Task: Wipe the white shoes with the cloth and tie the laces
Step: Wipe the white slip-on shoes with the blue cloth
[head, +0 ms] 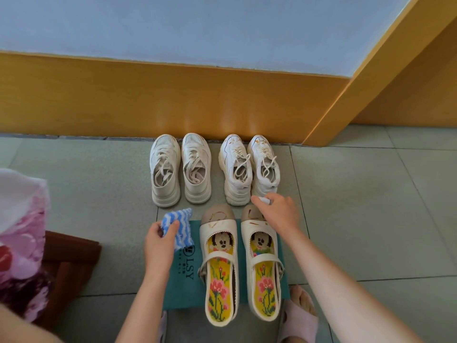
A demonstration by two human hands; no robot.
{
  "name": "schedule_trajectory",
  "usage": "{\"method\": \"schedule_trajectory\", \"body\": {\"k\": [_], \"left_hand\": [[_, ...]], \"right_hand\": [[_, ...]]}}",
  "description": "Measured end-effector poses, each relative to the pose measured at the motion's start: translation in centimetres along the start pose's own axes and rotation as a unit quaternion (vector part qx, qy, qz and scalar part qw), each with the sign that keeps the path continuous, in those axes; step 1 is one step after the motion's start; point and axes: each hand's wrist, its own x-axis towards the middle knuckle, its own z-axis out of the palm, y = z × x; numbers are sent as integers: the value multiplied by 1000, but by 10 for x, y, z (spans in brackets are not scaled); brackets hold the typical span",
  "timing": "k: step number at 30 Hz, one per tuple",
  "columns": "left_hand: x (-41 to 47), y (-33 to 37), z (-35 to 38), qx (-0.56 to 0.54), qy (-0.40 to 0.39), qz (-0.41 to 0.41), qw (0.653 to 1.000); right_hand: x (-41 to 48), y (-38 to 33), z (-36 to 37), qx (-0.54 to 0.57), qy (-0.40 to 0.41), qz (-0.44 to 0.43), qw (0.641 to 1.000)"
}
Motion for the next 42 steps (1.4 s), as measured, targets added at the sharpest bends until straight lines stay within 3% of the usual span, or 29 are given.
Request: {"method": "schedule_trajectory", "body": {"k": [8,18,21,28,42], "left_hand": [[1,-1,-4,-11,4,-15,1000],[-3,1,-5,5,4,-16,1000],[-3,2,-6,4,4,-16,1000],[-6,3,-8,-8,9,-18,1000],[-7,1,-7,0,14,-12,1000]], "right_hand": [[-2,-18,5,-88,18,-40,995],[-6,-5,-1,-11,55,-2,998],[-5,-8,-1,27,33,-14,999],[-2,-13,8,-73,26,-28,997],[-4,34,-8,80,56,79,992]]}}
